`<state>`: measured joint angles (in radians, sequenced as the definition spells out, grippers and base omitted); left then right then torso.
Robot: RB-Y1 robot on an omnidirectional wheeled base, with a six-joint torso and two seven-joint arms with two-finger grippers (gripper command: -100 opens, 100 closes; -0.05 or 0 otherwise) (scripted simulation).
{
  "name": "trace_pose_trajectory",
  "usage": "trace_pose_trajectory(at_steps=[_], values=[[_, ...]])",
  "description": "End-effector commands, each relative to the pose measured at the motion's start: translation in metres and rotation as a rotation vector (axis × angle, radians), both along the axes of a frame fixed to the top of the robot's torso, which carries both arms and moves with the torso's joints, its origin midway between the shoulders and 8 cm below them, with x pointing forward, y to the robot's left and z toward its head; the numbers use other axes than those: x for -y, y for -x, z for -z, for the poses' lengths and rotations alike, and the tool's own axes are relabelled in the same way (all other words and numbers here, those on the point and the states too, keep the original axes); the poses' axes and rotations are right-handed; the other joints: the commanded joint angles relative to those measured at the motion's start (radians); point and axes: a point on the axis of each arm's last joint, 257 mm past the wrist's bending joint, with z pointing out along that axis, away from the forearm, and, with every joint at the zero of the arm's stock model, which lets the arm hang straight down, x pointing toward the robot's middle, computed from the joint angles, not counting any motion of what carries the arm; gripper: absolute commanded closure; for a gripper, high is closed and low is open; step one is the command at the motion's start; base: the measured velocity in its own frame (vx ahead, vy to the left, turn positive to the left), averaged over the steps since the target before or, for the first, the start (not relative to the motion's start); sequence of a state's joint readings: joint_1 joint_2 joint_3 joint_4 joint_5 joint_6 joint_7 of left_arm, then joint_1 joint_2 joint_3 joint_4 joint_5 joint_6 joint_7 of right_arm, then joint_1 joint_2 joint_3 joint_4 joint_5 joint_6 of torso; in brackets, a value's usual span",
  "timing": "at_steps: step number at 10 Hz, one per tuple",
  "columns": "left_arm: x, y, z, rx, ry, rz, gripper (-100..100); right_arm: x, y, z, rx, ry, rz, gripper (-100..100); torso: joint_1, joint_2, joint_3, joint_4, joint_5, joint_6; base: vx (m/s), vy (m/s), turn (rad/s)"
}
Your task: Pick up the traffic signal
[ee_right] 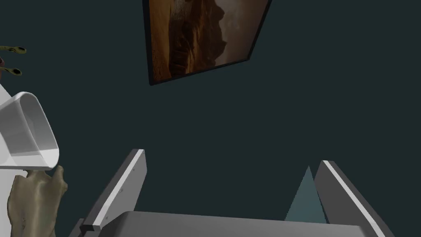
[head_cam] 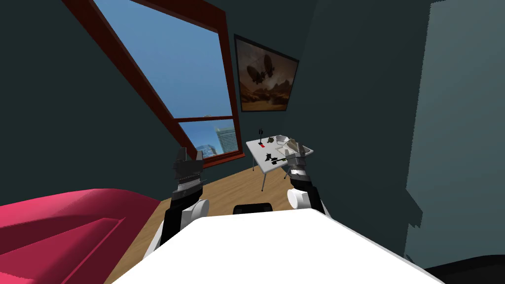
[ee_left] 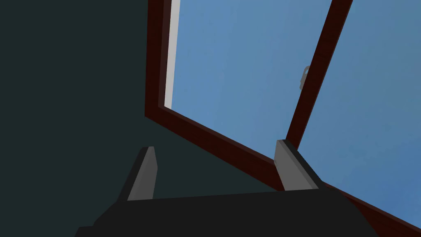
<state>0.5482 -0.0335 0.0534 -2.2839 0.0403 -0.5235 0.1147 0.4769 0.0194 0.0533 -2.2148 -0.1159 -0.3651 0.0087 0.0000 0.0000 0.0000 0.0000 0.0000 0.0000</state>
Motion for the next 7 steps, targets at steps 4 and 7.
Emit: trace_pose_trajectory(at_steps=[4, 7], values=[[0.0, 0.0, 0.0, 0.0, 0.0, 0.0, 0, -0.012, -0.011, 0.011, -0.046, 0.156, -0.056, -100, -0.001, 0.004, 0.002, 0.001, 0.0, 0.0, -0.059, -0.005, 0.048], [0.0, 0.0, 0.0, 0.0, 0.0, 0.0, 0, -0.017, -0.018, 0.02, -0.074, 0.255, -0.084, -100, 0.0, 0.006, 0.003, 0.001, 0.0, 0.0, -0.092, 0.002, 0.052]])
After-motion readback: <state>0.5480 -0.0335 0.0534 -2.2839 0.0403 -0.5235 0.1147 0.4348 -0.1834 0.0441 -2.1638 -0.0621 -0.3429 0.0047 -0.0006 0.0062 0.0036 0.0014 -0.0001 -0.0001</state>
